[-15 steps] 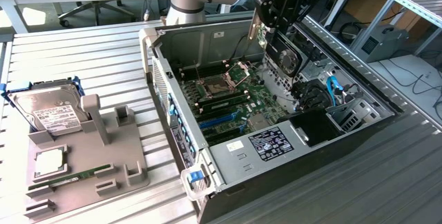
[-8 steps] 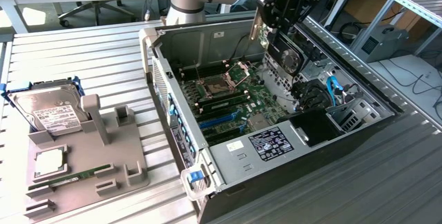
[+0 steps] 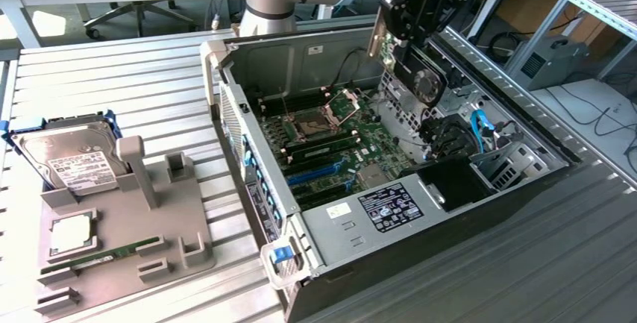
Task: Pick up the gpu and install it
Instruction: 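Pick up the gpu and move the gpu toward the slot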
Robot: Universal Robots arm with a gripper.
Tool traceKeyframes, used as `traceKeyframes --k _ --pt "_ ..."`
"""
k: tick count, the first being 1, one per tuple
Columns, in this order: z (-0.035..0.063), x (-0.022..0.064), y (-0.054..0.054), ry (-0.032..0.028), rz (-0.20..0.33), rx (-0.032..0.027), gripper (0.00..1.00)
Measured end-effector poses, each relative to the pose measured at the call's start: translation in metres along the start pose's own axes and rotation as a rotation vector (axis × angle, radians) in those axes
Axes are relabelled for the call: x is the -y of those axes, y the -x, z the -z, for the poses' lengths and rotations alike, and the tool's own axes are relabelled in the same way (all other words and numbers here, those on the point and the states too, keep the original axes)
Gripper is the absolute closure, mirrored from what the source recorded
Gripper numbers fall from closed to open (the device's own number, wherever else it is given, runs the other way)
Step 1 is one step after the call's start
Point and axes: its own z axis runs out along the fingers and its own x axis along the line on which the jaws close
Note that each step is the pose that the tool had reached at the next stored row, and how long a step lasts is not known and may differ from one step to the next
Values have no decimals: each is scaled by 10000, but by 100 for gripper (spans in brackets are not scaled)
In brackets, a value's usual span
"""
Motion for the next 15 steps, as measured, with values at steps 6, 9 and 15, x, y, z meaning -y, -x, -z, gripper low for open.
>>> traceKeyframes --k 6,9,15 --pt "-19 -16 138 -16 37 1 73" --pt "-30 -27 198 -21 49 1 73" --pt "-62 -35 156 -50 57 0 73"
